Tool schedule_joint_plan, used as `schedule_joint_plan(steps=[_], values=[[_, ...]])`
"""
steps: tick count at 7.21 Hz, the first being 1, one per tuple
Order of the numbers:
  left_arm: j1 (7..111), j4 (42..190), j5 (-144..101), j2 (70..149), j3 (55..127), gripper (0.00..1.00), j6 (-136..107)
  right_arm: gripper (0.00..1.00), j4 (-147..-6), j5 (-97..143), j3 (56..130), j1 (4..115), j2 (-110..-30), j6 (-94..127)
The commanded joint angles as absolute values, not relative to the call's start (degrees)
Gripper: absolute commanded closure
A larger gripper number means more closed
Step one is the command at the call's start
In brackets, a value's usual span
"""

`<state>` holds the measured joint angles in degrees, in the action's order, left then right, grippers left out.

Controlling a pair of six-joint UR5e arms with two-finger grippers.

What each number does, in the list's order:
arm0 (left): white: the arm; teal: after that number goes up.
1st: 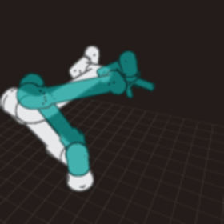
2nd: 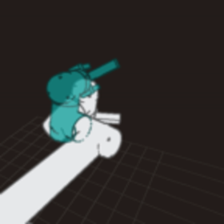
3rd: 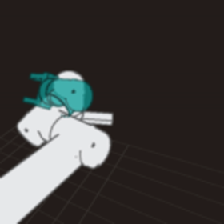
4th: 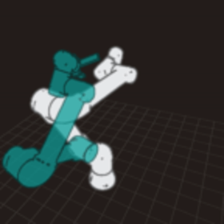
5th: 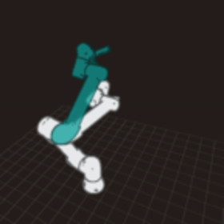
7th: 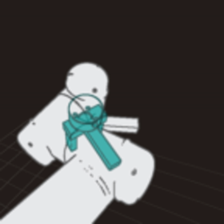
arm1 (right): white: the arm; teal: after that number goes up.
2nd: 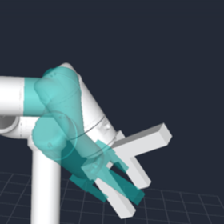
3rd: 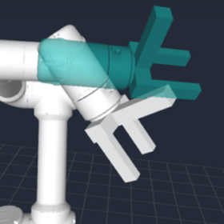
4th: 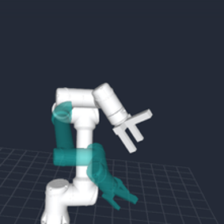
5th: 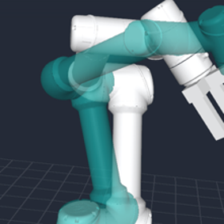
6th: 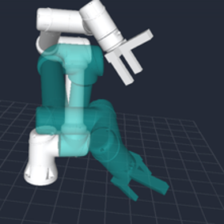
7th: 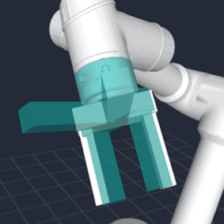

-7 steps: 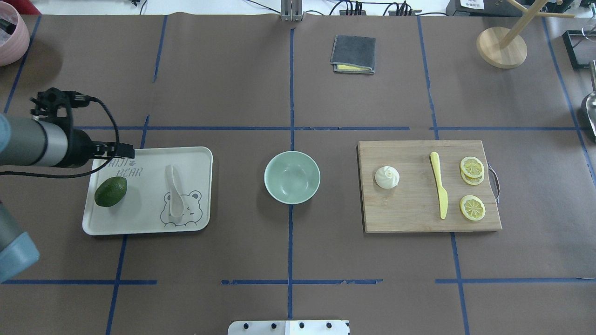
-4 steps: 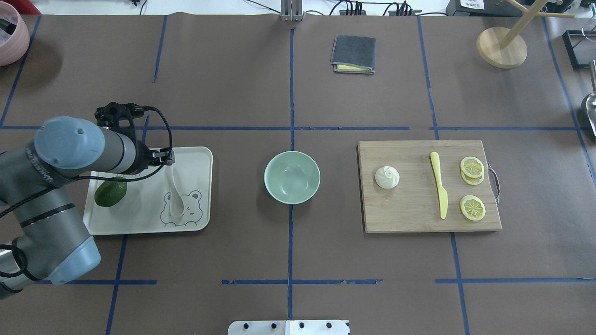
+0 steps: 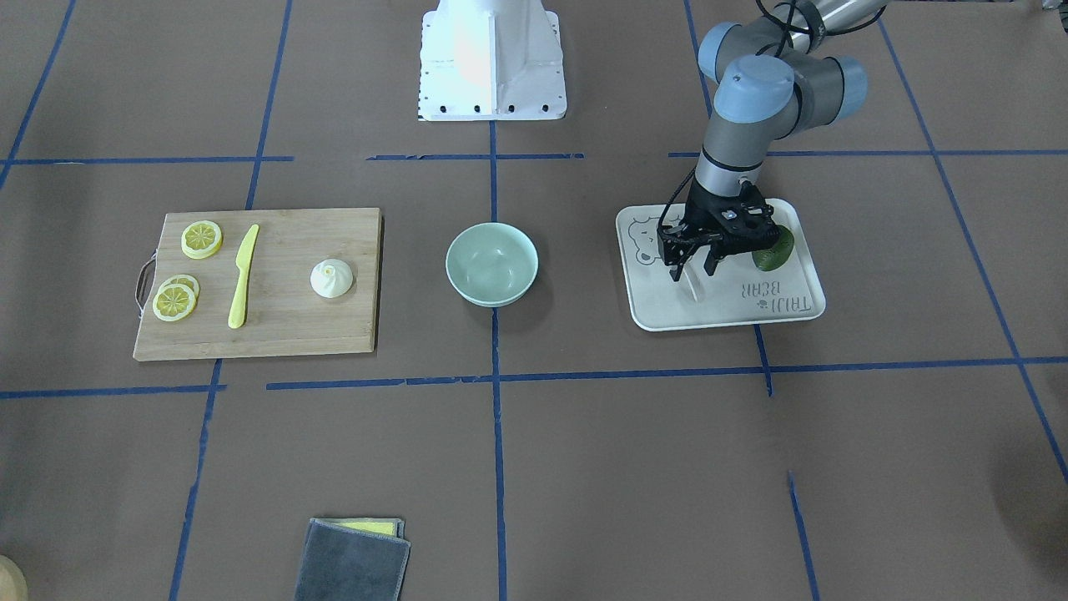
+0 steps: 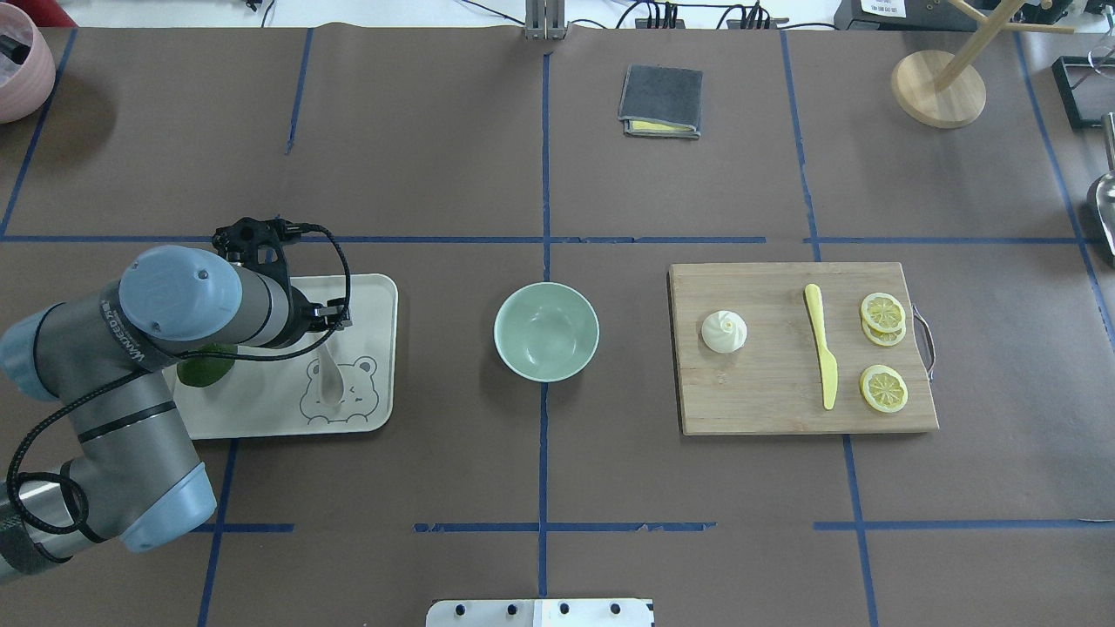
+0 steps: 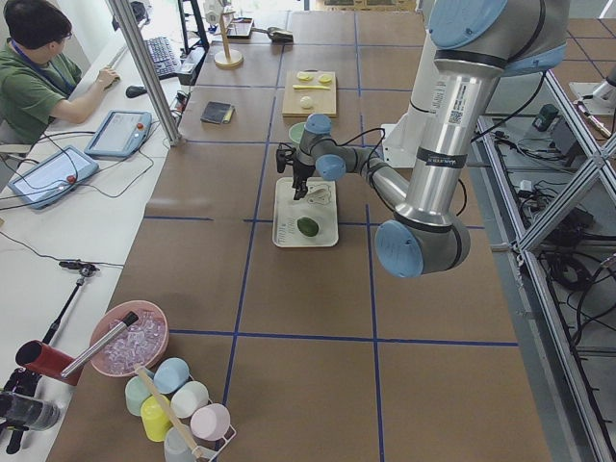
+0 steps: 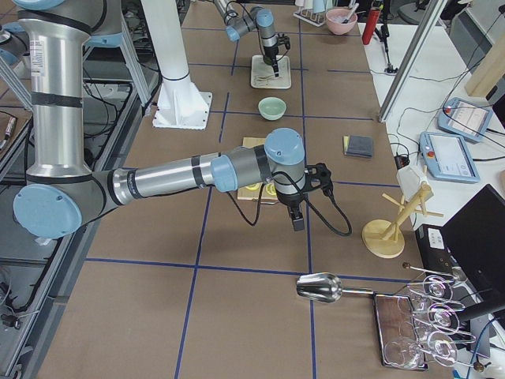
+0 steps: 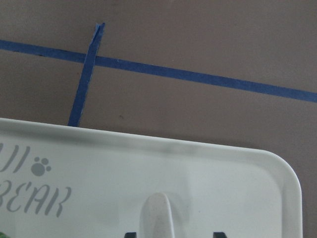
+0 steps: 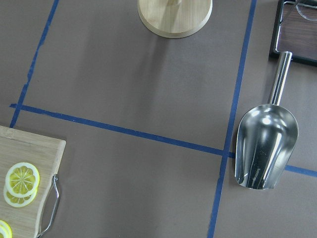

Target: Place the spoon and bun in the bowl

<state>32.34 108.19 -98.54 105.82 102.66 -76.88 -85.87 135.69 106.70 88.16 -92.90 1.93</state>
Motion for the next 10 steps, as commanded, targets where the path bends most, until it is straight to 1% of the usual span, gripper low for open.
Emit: schedule_joint_plan(steps=[1, 4, 5, 6, 9, 10], values=[[30.9, 108.1, -98.5, 105.7, 102.3, 0.39, -76.9, 0.0, -85.9, 135.7, 106.6, 88.2, -92.9, 1.9], [30.7, 108.0, -98.4, 105.4, 101.9, 0.4, -76.9, 0.0, -85.9, 135.7, 106.3, 88.2, -92.9, 1.8], [30.8, 108.0, -97.8, 105.5, 101.9, 0.67, -76.9, 0.0, -85.9, 135.7, 106.3, 88.2, -92.9, 1.9], [30.8, 107.9, -97.6, 105.4, 102.0, 1.0, -76.8, 0.0, -85.9, 135.7, 106.3, 88.2, -92.9, 1.9], [30.8, 107.6, -97.2, 105.5, 102.9, 1.0, -76.8, 0.0, -85.9, 135.7, 106.2, 88.2, -92.9, 1.8], [30.8, 102.4, -97.2, 106.9, 104.7, 1.0, -76.8, 0.0, -85.9, 135.7, 106.2, 88.2, -92.9, 1.9]])
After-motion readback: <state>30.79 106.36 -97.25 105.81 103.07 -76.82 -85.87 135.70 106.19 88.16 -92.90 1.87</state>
